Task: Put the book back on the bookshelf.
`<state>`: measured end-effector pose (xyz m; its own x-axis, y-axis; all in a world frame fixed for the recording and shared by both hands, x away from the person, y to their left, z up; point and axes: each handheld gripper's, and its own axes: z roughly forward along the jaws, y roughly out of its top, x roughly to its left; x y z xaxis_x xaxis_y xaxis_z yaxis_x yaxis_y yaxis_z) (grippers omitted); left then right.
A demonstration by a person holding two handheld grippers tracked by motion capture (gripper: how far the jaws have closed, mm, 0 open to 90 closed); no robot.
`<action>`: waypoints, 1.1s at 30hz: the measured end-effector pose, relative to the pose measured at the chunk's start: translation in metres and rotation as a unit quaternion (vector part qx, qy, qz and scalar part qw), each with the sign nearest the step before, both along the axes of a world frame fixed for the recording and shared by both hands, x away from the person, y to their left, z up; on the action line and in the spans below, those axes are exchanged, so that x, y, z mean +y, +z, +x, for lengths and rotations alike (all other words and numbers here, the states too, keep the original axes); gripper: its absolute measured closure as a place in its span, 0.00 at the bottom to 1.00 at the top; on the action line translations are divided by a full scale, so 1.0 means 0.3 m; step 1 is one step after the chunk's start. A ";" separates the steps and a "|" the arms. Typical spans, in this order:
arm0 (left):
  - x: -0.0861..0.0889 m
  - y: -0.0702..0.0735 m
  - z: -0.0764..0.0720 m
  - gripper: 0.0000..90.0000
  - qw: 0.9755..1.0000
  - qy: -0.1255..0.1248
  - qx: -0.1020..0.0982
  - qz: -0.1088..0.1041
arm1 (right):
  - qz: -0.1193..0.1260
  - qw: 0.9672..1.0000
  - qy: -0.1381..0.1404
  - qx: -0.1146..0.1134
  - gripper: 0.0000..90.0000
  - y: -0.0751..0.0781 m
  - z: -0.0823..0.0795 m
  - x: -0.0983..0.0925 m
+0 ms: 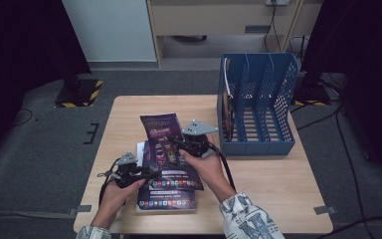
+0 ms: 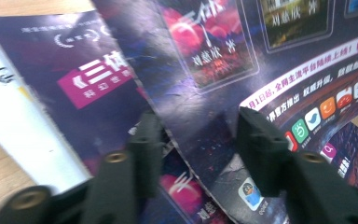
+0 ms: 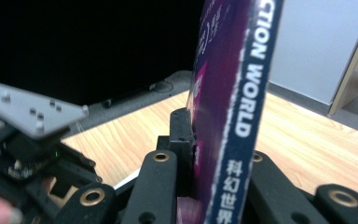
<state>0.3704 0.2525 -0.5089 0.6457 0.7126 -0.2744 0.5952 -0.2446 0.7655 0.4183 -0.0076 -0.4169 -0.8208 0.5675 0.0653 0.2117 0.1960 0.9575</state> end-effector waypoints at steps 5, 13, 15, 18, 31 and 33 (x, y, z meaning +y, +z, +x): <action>0.006 0.010 0.000 0.81 1.000 0.001 0.000 0.012 | -0.003 1.000 0.003 0.010 0.90 -0.007 0.006 0.000; -0.003 0.035 -0.007 0.87 0.999 0.006 -0.020 0.026 | -0.027 1.000 0.005 0.010 0.80 0.028 0.014 -0.027; -0.004 0.041 -0.009 0.88 0.999 0.009 -0.027 0.026 | -0.029 1.000 0.008 0.005 0.79 0.040 0.015 -0.034; -0.001 0.060 -0.015 0.89 0.998 0.019 -0.049 0.032 | -0.023 1.000 0.008 0.002 0.75 0.065 0.022 -0.044; 0.010 0.079 -0.025 0.90 0.996 0.028 -0.074 0.038 | -0.002 1.000 0.018 0.010 0.65 0.114 0.040 -0.033; 0.010 0.081 -0.025 0.90 0.996 0.029 -0.076 0.039 | 0.000 1.000 0.018 0.013 0.65 0.117 0.040 -0.034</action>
